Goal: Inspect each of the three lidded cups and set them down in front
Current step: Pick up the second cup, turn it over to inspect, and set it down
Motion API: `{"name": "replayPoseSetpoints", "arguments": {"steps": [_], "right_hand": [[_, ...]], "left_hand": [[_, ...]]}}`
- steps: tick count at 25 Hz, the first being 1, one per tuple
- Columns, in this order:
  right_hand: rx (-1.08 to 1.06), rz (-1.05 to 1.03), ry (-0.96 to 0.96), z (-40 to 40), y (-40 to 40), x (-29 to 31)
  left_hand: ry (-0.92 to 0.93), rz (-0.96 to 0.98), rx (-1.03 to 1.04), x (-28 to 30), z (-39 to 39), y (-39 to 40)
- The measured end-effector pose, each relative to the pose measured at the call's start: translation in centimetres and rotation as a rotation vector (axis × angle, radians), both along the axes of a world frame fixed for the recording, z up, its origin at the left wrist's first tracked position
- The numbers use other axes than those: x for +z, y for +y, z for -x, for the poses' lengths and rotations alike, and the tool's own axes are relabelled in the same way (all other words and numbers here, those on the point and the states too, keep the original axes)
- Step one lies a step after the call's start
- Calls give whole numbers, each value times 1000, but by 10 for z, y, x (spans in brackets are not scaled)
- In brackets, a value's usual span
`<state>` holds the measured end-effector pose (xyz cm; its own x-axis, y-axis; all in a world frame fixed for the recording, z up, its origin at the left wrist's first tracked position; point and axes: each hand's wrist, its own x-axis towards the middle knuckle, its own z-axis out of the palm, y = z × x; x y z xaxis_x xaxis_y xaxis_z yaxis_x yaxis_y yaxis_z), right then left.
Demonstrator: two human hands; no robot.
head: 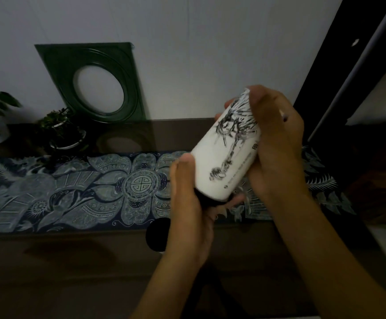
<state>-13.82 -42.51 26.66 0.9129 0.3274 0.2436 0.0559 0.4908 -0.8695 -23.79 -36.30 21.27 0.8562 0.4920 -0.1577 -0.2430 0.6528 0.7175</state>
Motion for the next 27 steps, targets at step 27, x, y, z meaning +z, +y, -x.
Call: {"name": "replayPoseSetpoints", "arguments": {"steps": [27], "right_hand": [[-84, 77, -302, 11, -11, 7]], "left_hand": [[-56, -18, -51, -1, -4, -1]]}}
